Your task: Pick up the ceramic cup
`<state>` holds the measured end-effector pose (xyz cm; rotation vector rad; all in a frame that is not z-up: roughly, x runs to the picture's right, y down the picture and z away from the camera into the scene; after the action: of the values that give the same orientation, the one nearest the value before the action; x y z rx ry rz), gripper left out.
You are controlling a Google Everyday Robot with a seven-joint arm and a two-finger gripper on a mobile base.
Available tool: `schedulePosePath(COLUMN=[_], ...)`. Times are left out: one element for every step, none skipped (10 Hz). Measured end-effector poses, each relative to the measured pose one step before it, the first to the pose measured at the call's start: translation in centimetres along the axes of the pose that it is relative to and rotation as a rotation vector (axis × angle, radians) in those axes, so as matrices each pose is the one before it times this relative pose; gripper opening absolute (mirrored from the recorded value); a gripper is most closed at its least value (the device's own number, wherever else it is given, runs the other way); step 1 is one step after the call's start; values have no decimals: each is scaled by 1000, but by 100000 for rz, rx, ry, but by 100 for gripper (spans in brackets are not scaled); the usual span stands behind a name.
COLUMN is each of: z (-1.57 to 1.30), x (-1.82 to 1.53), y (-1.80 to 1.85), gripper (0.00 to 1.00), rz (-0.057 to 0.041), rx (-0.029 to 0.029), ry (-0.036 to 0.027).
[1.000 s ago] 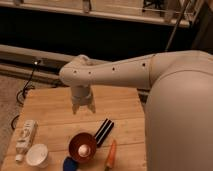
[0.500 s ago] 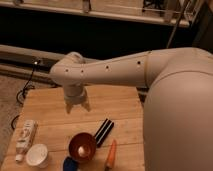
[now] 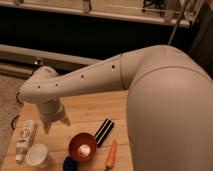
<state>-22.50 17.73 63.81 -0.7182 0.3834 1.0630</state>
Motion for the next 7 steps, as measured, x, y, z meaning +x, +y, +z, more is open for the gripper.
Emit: schedulePosePath(z=[1319, 1010, 843, 1183, 1071, 1180, 1324], x=[1445, 1014, 694, 745, 357, 38, -559], y=[1379, 1165, 921, 1031, 720, 826, 792], gripper=[65, 65, 65, 65, 65, 65, 65], rz=[-3583, -2740, -2192, -2636, -2001, -2247, -1653], rx=[-1864, -1577, -1106, -891, -276, 368, 834], ry=[2931, 1988, 1460, 2104, 1813, 1811, 1445])
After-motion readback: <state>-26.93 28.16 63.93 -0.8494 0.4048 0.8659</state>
